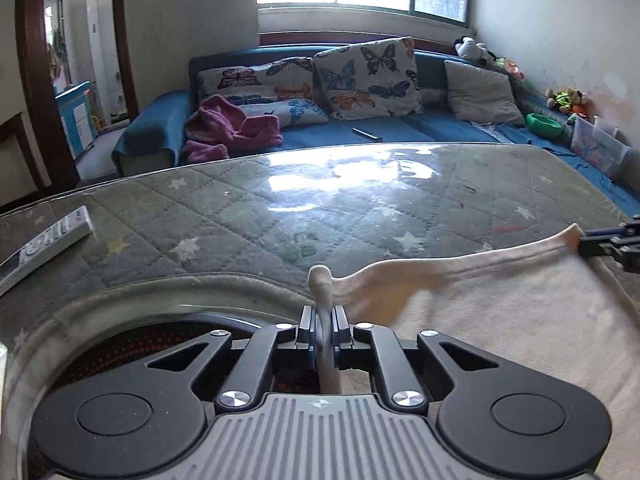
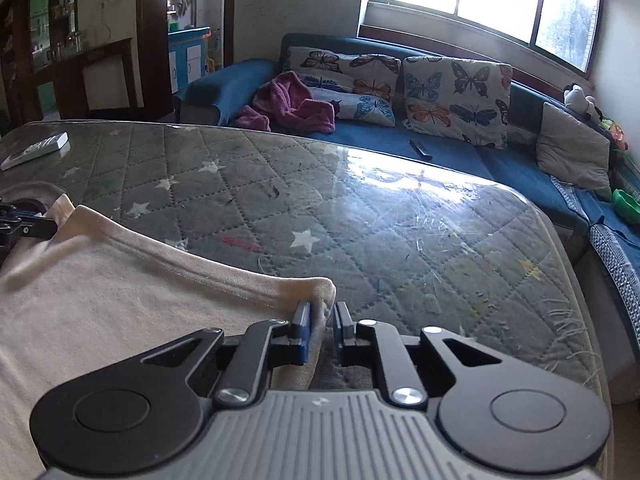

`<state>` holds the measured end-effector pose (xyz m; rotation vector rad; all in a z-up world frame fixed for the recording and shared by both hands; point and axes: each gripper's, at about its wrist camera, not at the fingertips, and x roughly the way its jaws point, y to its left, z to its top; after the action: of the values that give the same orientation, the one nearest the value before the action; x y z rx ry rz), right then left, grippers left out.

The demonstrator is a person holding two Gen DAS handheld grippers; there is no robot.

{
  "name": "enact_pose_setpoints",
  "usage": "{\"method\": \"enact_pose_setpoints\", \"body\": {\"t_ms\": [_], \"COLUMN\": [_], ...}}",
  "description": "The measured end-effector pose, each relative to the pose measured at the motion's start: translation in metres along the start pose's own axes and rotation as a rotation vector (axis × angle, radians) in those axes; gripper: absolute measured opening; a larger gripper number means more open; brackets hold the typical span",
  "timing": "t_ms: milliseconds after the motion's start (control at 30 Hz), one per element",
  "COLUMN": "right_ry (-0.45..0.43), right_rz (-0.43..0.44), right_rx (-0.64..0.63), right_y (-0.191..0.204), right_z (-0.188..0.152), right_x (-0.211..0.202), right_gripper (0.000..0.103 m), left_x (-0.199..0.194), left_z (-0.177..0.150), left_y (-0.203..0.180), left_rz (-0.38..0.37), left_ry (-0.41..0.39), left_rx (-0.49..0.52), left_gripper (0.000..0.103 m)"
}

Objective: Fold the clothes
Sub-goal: 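Lay the sweatshirt flat on the table with both grippers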

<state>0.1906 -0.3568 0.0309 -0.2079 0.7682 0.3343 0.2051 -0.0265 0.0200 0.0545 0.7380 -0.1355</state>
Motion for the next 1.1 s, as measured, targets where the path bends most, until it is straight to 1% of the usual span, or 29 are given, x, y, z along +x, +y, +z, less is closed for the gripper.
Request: {"method": "enact_pose_setpoints", "body": {"t_ms": [100,133,167,200,233,367,467,667,733,833,867,933,1100], "right_ry": [0.001,-0.002,-0.006,-0.011,-0.016,-0.029,-0.037,-0.019,-0.021,-0.036,-0.038,-0.031,-0.023], "right_rz": [0.013,0.02,0.032,0.05,0.068,0.148,0.207,0.266,0.268,0.247,0.244,0.244,0.271], "right_rx": [-0.014,-0.025,-0.038,-0.053,-0.068,-0.144,-0.224,-0.359,-0.384,-0.447,-0.455,-0.43,-0.382], "right_y": [0.001,0.004,0.008,0.014,0.021,0.052,0.078,0.115,0.121,0.13,0.131,0.129,0.125], "right_z": [-0.001,-0.004,-0.007,-0.011,-0.016,-0.04,-0.064,-0.107,-0.116,-0.135,-0.14,-0.145,-0.162], "right_x": [-0.005,-0.012,-0.021,-0.033,-0.045,-0.086,-0.113,-0.143,-0.147,-0.157,-0.16,-0.167,-0.185], "right_gripper": [0.019,0.019,0.023,0.029,0.031,0.034,0.035,0.035,0.035,0.035,0.035,0.035,0.035], "left_x": [-0.012,-0.022,-0.031,-0.041,-0.05,-0.089,-0.116,-0.141,-0.149,-0.161,-0.166,-0.174,-0.187], "left_z": [-0.001,-0.004,-0.008,-0.011,-0.014,-0.027,-0.055,-0.101,-0.116,-0.139,-0.146,-0.161,-0.17], "left_y": [0.001,-0.004,-0.008,-0.012,-0.017,-0.034,-0.057,-0.081,-0.088,-0.1,-0.104,-0.112,-0.112], "left_rz": [0.012,-0.003,-0.017,-0.032,-0.047,-0.106,-0.175,-0.244,-0.267,-0.301,-0.313,-0.335,-0.365], "left_ry": [-0.016,-0.026,-0.035,-0.044,-0.054,-0.092,-0.093,-0.098,-0.099,-0.101,-0.102,-0.104,-0.083], "left_rx": [-0.001,0.006,0.013,0.021,0.028,0.056,0.111,0.203,0.234,0.281,0.296,0.327,0.326], "left_gripper": [0.013,0.014,0.017,0.019,0.02,0.02,0.02,0.02,0.02,0.02,0.019,0.019,0.02]}}
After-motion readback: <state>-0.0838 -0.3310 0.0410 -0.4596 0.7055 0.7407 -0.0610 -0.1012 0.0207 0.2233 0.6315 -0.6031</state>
